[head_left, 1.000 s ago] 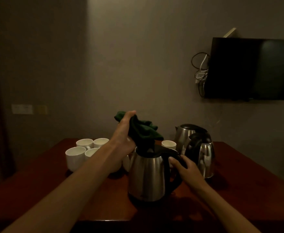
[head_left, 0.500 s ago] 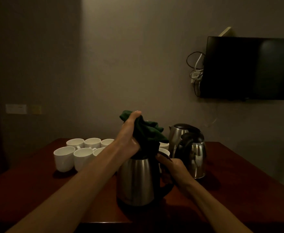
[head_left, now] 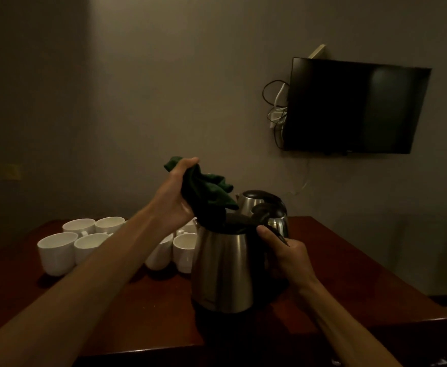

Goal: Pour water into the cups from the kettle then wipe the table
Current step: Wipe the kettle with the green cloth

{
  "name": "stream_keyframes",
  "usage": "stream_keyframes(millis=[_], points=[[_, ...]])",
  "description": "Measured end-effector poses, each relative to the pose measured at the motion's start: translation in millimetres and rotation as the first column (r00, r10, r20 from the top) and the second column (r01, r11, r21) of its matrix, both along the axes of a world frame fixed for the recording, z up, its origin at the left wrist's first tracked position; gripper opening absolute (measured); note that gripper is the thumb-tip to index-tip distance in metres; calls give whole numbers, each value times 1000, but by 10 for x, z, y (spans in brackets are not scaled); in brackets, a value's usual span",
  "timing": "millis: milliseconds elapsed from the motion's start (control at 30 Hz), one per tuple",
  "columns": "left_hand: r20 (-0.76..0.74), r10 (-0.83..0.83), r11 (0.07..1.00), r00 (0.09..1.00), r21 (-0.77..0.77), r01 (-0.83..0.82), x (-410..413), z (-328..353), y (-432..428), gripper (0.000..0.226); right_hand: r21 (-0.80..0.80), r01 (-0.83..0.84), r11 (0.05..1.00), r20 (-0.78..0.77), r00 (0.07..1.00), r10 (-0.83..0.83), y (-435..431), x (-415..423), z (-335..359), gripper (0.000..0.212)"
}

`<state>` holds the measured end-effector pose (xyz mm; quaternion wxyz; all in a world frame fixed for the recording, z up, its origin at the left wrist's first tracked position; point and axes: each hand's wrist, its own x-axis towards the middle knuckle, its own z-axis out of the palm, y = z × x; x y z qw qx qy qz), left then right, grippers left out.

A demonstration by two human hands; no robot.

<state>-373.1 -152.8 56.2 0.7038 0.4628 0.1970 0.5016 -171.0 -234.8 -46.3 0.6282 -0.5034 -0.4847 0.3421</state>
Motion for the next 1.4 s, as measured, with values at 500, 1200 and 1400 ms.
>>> stream_keyframes(millis=[500, 1200, 1400], points=[[-10, -32, 999, 999, -35, 31, 367, -133, -57, 24, 98, 329, 939, -87, 943, -321, -738, 1146, 418, 43], [-54, 2, 990, 999, -138, -10, 620, -480, 521, 21, 58, 707, 705, -142, 705, -695, 412, 1668, -65, 47], [-113, -107, 988, 988, -120, 93, 1052, -508, 422, 16, 51, 719, 693, -92, 694, -714, 385, 1672, -102, 51]])
